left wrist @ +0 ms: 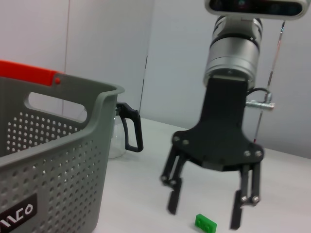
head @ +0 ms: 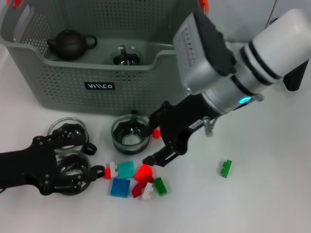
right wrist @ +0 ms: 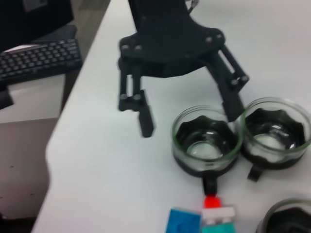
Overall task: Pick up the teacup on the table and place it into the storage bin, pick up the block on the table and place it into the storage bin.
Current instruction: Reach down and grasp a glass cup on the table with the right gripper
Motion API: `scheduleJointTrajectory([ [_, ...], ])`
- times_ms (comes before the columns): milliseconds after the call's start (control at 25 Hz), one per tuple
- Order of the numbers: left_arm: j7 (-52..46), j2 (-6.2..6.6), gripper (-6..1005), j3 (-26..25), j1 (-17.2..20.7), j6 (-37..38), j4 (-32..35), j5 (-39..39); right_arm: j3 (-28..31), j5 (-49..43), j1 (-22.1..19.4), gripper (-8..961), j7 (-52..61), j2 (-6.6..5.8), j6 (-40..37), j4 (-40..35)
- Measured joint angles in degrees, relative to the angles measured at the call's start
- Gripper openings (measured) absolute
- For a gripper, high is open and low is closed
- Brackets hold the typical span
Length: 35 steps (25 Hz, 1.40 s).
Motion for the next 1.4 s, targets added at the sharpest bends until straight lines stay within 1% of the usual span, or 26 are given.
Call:
scheduleJointTrajectory([
  [200, -0.1, 0.17, 903, 0.0, -0.2, 0.1, 0.1, 0.5, -6.6, 3.5, 0.4, 745, 0.1, 0.12, 8.9, 2.0],
  [240, -0.1, 0.17, 903, 0.0, -0.2, 0.1, 0.1, 0.5, -9.3, 4.8, 0.9, 745, 0.2, 0.16, 13.0, 3.6],
  [320, -0.1, 0.17, 903, -0.1, -0.2, 0.2, 0.2, 0.6, -10.4, 5.3, 1.3, 745, 0.2, 0.18, 14.3, 4.5],
  [440, 0.0, 0.17, 903, -0.1, -0.2, 0.6, 0.4, 0.6, -14.5, 8.5, 2.6, 744, -0.5, 0.22, 19.9, 7.6],
  [480, 0.0, 0.18, 903, -0.1, -0.2, 0.6, 0.4, 0.6, -14.5, 8.5, 2.6, 744, -0.5, 0.22, 19.9, 7.6],
  [760, 0.1, 0.26, 902, 0.0, -0.4, 0.7, 0.4, 0.6, -20.6, 12.0, 2.8, 745, -0.8, 0.37, 25.1, 8.7],
  [1400, 0.1, 0.22, 903, 0.0, -0.3, 0.6, 0.0, 0.6, -26.7, 16.3, 2.0, 744, -1.5, 0.82, 30.3, 11.7],
])
